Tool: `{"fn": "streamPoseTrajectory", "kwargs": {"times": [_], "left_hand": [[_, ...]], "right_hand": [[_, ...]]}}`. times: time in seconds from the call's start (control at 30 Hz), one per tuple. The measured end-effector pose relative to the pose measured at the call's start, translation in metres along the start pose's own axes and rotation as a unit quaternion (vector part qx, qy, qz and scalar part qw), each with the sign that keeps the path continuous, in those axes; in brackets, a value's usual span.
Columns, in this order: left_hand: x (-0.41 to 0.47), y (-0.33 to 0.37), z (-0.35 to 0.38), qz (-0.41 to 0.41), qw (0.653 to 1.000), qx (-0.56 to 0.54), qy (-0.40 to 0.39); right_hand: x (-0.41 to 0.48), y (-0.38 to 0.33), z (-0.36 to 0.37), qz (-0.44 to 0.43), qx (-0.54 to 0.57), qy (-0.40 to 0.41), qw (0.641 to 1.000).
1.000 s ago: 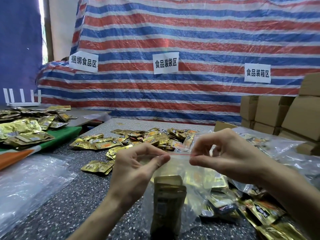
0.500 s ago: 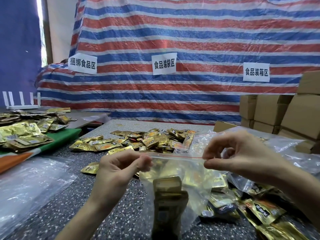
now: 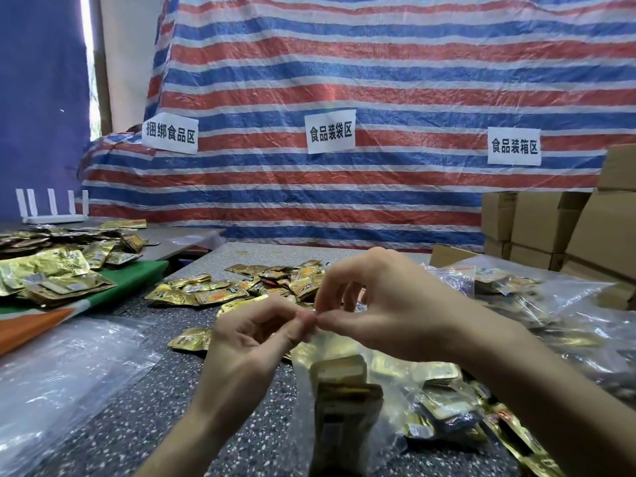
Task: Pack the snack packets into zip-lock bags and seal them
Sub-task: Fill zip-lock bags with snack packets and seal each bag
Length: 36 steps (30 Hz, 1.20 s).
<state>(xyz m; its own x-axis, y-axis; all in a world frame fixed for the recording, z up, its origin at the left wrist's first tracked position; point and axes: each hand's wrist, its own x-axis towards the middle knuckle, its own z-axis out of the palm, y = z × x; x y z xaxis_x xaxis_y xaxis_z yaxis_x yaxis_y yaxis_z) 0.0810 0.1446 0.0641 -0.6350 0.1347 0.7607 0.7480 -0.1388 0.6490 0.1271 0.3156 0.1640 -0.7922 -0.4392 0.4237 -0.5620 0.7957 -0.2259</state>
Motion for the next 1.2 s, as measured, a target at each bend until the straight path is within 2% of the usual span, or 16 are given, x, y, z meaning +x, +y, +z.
{"fn": "streamPoseTrajectory", "kwargs": {"times": [0.2,0.33,0.63,0.93,1.07,1.2], "left_hand": [[-0.001,-0.002,-0.004,0.0,0.998,0.042,-0.044],[-0.003,-0.003,-0.005,0.007,0.998,0.045,-0.053],[-0.004,-0.004,-0.005,0.032,0.996,0.064,-0.062],[-0.003,-0.005,-0.006,0.031,0.998,0.041,-0.043],[-0.004,-0.004,-0.004,0.036,0.996,0.057,-0.052],[-0.006,-0.003,-0.003,0.037,0.997,0.053,-0.045]], "right_hand": [[0.002,-0.001,0.004,0.013,-0.008,-0.003,1.0],[0.001,-0.002,0.003,0.017,-0.017,-0.039,0.999],[-0.007,0.007,0.0,0.028,-0.007,-0.04,0.999],[-0.019,0.017,-0.01,0.038,0.062,-0.036,0.997],[-0.021,0.021,-0.006,0.043,0.021,-0.032,0.998],[-0.024,0.024,-0.006,0.034,0.04,-0.028,0.998]]}}
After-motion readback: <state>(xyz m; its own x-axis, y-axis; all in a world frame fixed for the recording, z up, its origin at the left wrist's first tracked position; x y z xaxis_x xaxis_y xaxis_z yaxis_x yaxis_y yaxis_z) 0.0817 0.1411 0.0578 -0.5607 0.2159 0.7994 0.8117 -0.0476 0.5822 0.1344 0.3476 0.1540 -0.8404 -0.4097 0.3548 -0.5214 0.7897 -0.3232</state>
